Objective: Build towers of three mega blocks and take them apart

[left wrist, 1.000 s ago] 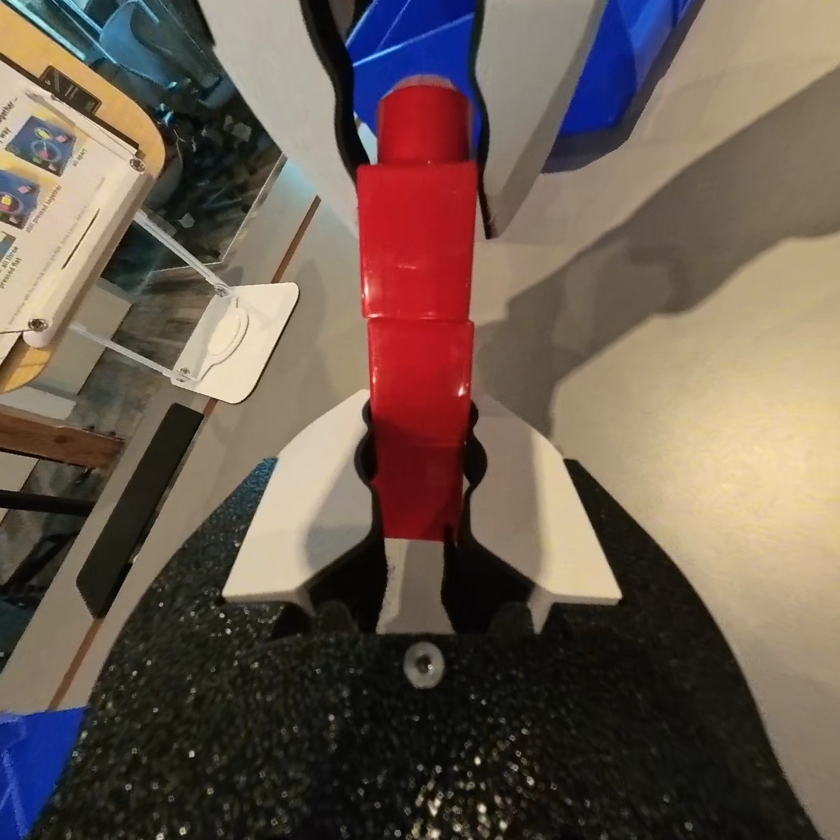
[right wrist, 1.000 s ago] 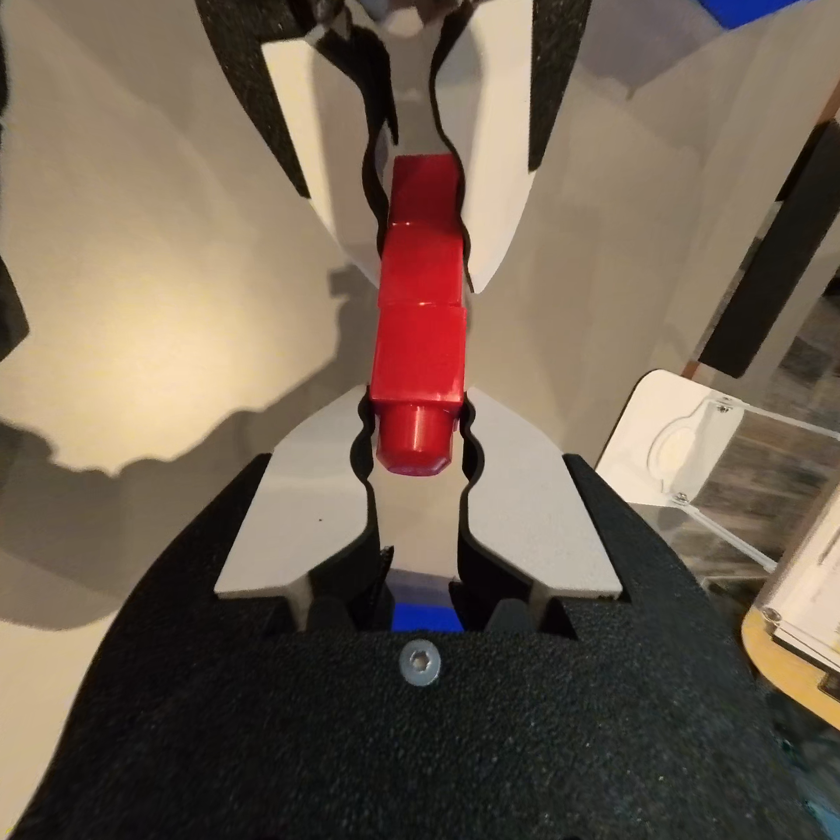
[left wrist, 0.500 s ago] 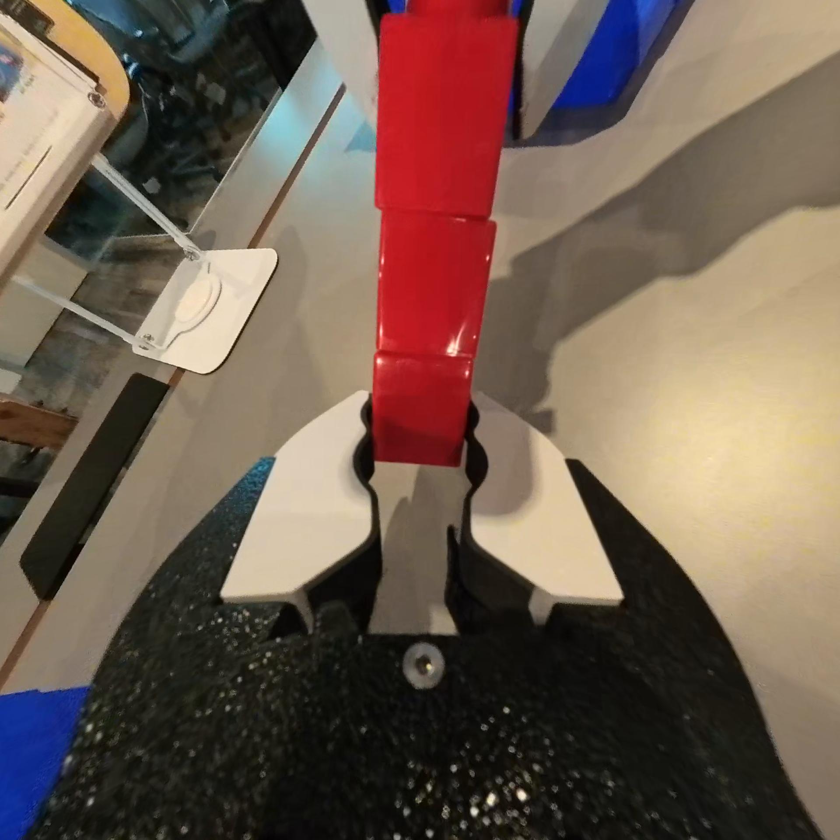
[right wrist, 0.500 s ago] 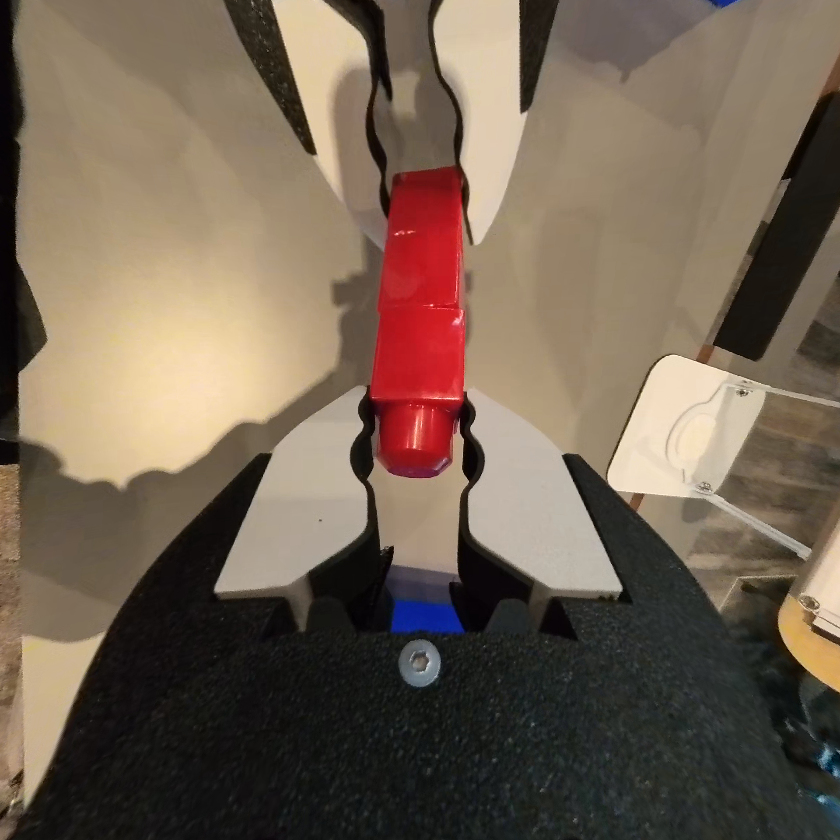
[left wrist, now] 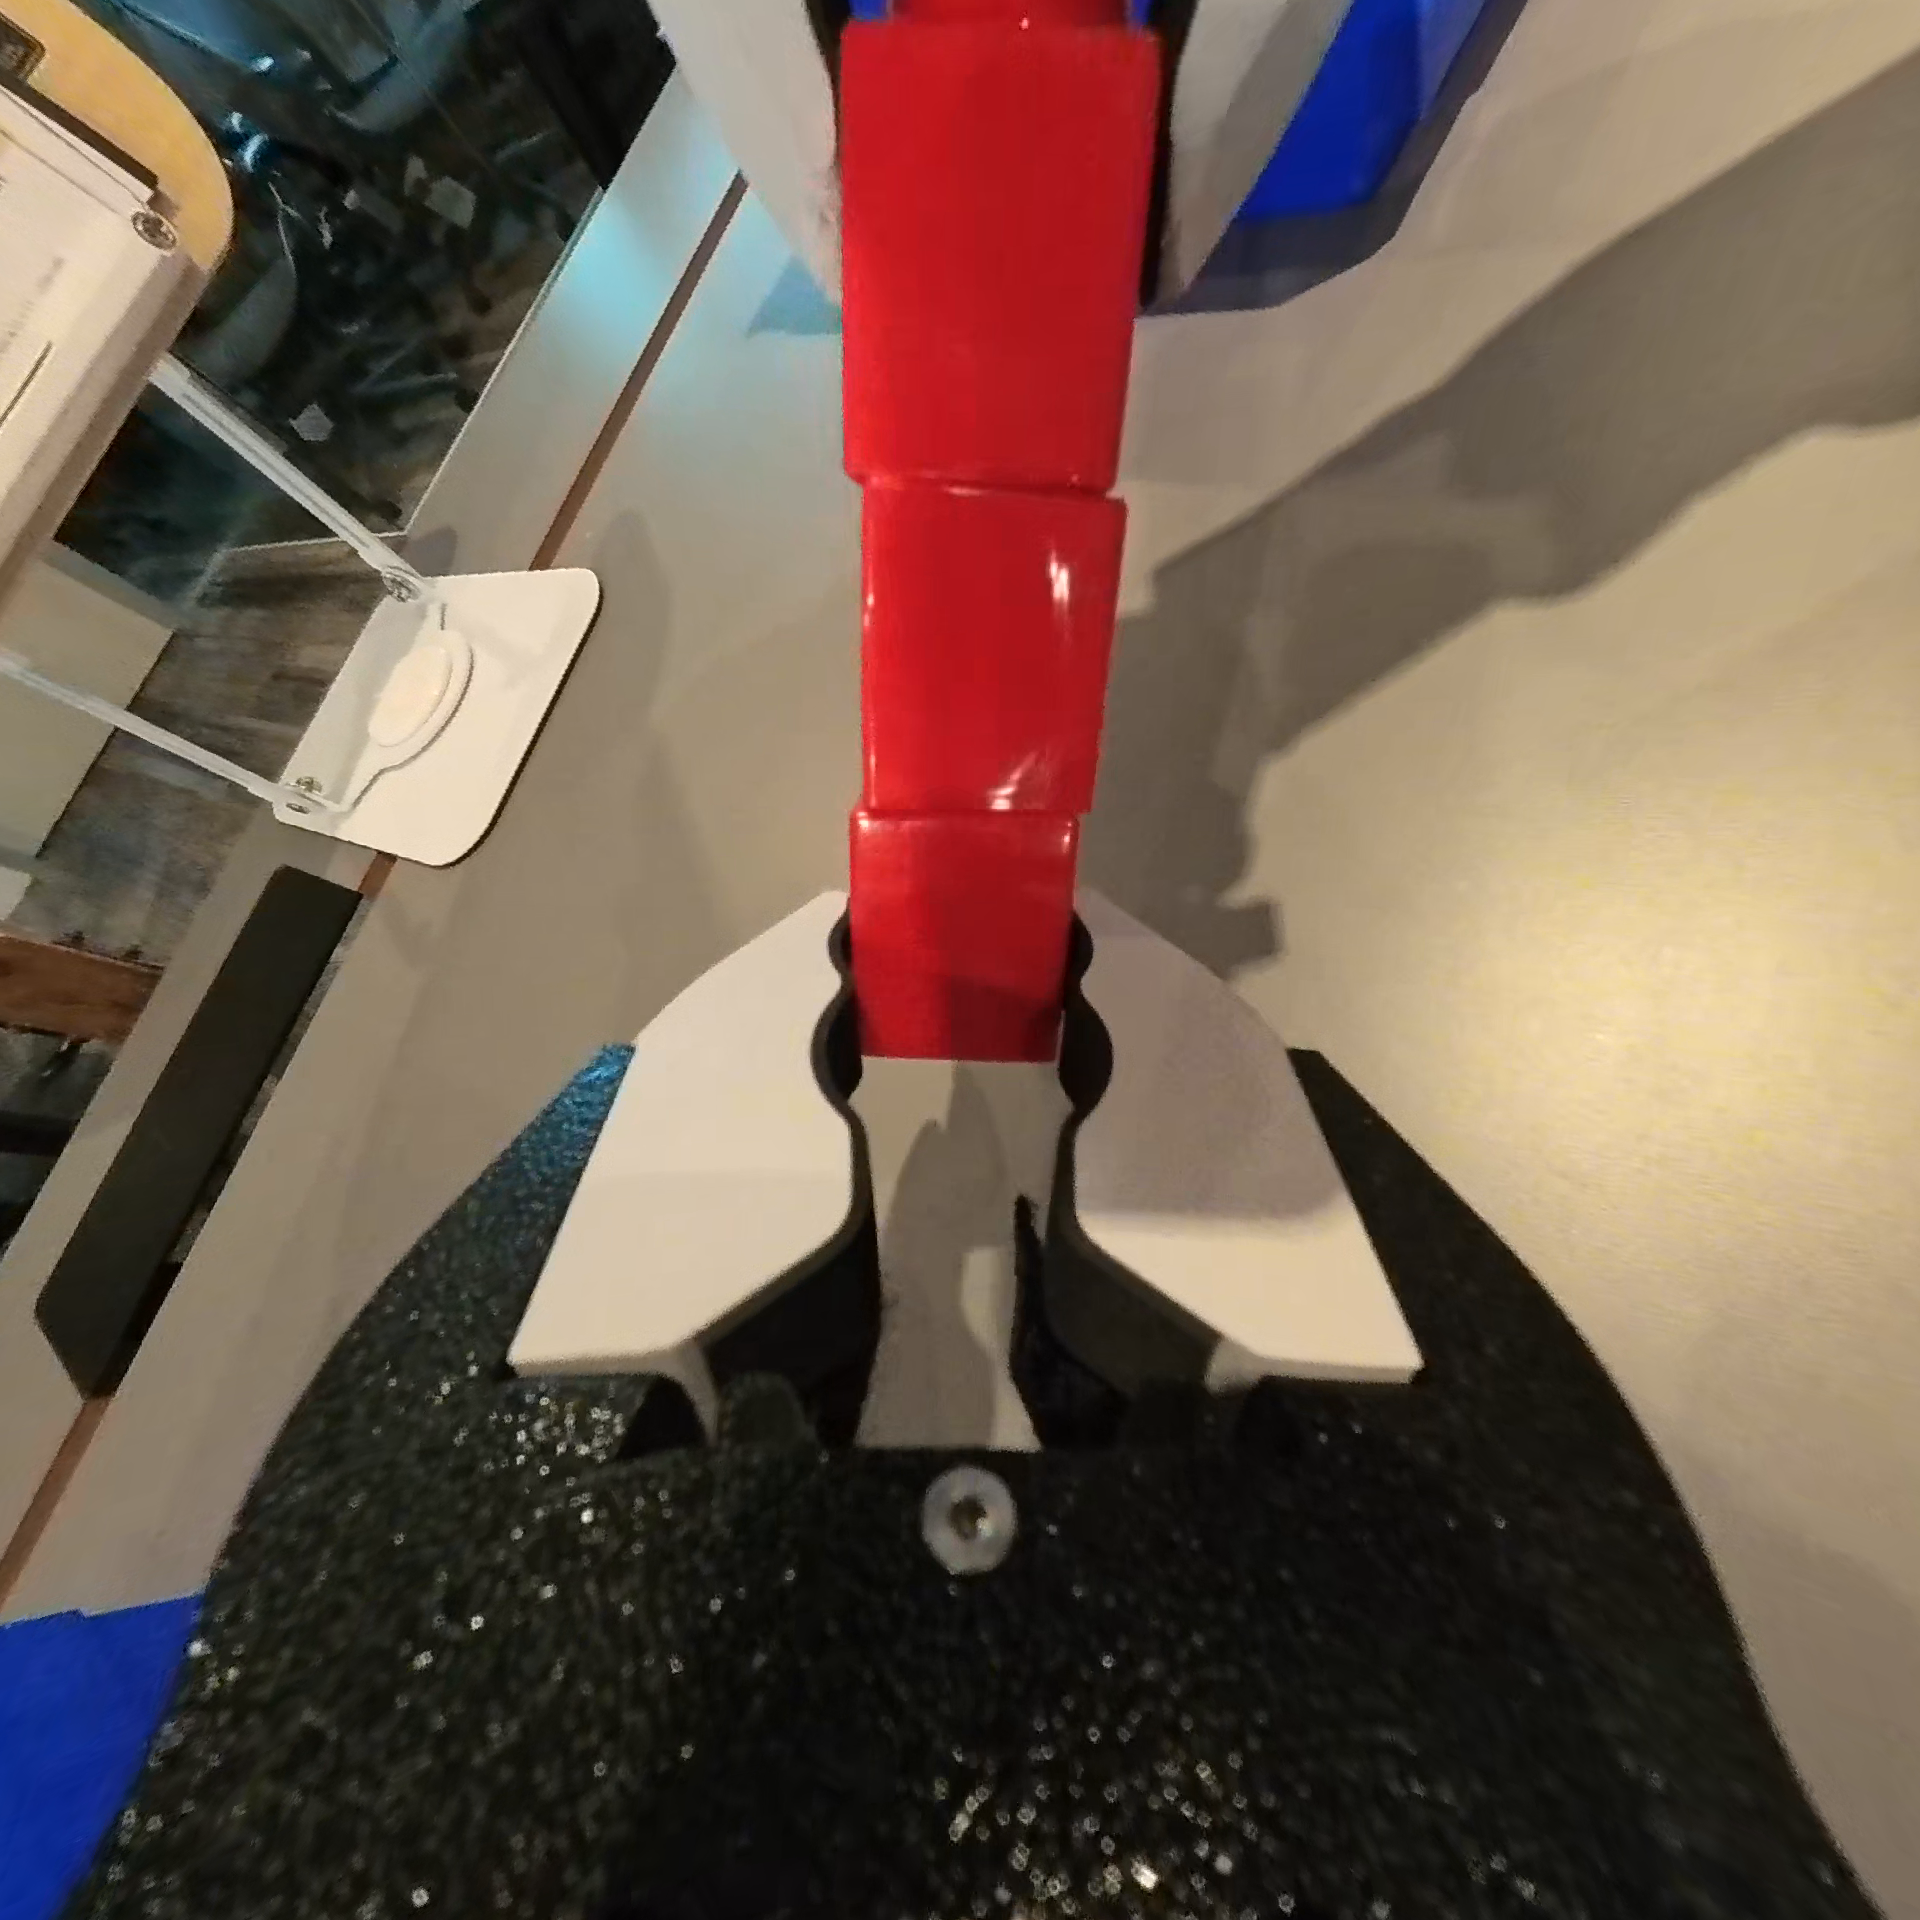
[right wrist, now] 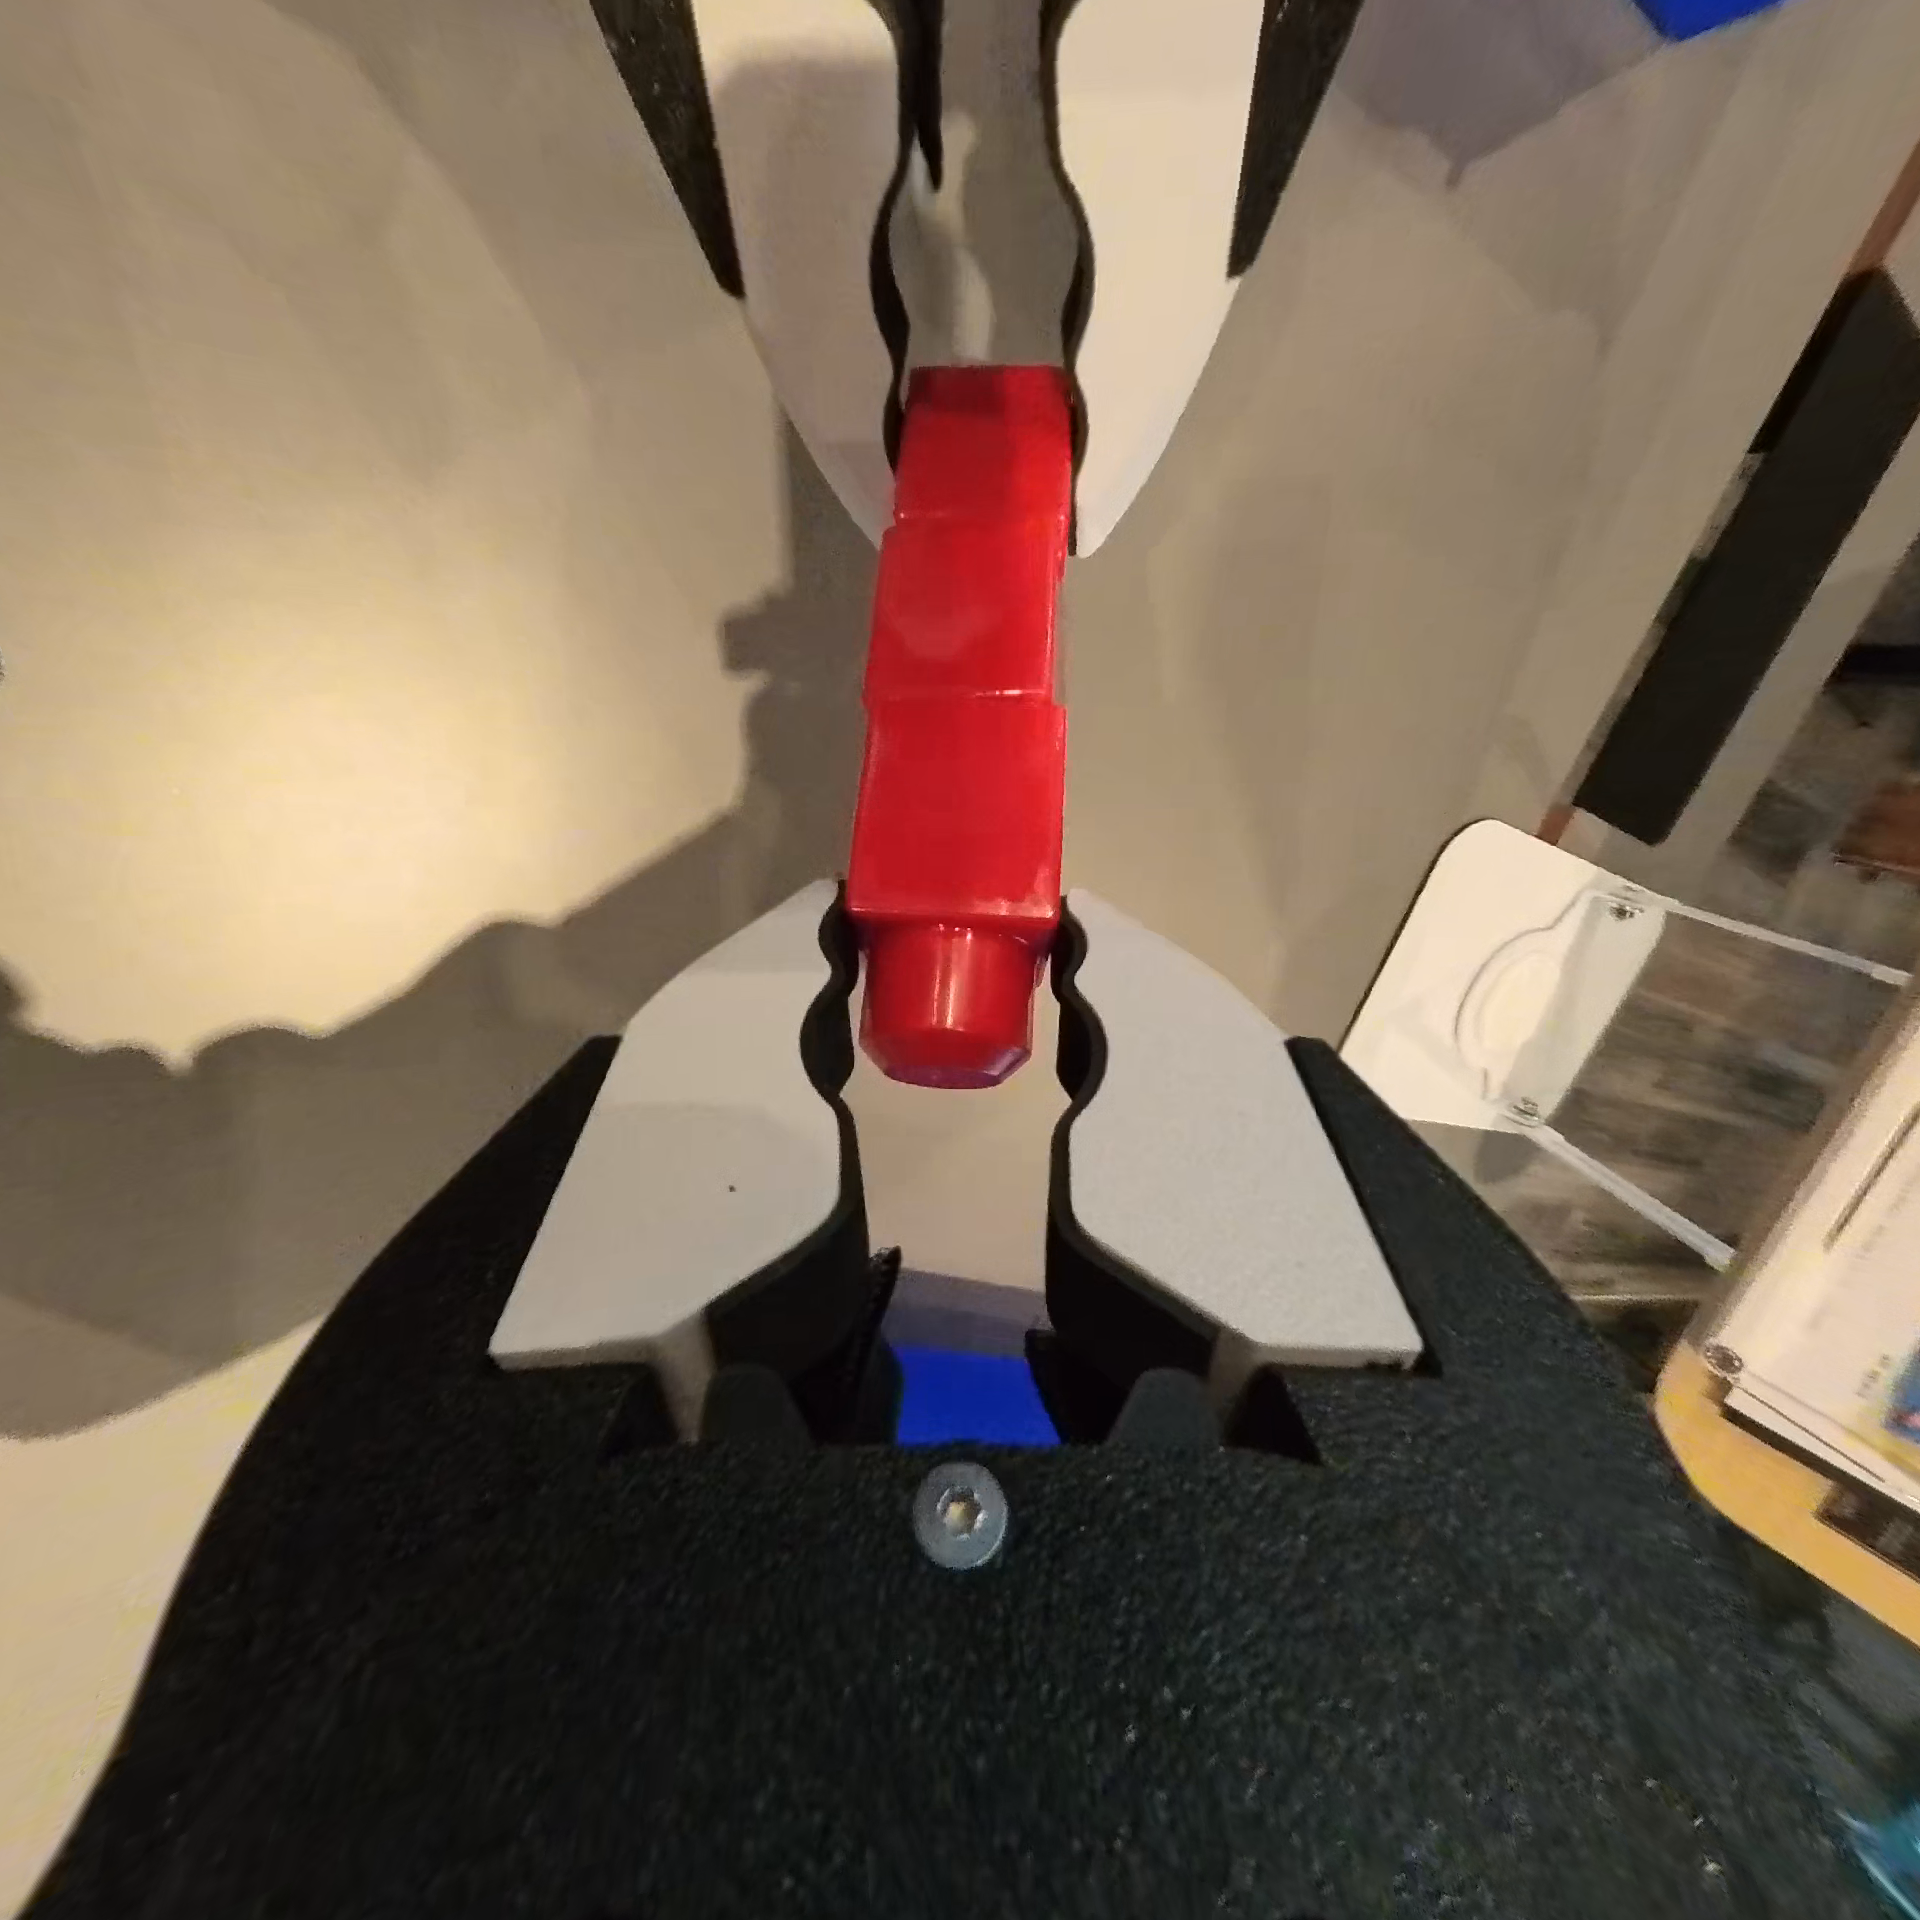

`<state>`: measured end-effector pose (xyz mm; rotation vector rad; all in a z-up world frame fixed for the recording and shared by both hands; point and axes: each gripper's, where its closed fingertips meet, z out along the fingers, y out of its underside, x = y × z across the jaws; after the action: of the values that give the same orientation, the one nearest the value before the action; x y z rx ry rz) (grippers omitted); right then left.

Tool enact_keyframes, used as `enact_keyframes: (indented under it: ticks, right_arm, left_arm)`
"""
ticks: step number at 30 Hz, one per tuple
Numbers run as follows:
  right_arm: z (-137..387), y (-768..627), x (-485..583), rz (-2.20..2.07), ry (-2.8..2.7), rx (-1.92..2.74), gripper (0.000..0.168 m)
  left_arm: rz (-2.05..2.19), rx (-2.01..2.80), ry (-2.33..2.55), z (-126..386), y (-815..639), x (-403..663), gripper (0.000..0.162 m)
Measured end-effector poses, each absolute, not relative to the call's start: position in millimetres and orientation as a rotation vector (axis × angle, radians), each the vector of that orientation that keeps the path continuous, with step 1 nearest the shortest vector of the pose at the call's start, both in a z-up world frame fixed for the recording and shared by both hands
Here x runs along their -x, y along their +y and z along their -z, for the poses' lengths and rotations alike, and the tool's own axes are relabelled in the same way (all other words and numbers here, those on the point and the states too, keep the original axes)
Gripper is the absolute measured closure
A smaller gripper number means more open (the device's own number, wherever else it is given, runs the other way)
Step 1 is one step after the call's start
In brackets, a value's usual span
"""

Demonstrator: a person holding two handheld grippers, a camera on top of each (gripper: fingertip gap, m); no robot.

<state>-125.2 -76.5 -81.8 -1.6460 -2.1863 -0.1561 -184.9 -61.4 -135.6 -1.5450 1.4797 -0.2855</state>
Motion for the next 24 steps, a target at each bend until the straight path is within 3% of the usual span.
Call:
enact_keyframes:
  ticks: [6,7,8,11,13,24]
  right_arm:
    - [82.7,-74.2,124.4,0.113,-2.138,1.713,0.133]
    - [82.6,-73.2,124.7,0.113,-2.130,1.720,0.133]
    - [83.2,-73.3,125.2,0.108,-2.129,1.727,0.132]
    - [85.2,-75.2,128.4,0.095,-2.141,1.724,0.133]
    - [85.4,-75.9,130.0,0.106,-2.157,1.705,0.132]
    - [90.6,-75.8,126.9,0.212,-2.241,1.585,0.132]
  left_arm:
    - [0.369,1.574,1.434,135.9,-60.5,181.8,0.122]
    - [0.394,1.579,1.407,132.3,-59.8,179.7,0.100]
    - [0.427,1.571,1.405,128.2,-62.3,176.3,0.089]
    - [0.435,1.484,1.433,113.7,-70.9,165.6,0.102]
    - [0.385,1.463,1.455,110.6,-71.2,161.6,0.126]
    - [0.395,1.483,1.509,118.7,-72.7,157.7,0.127]
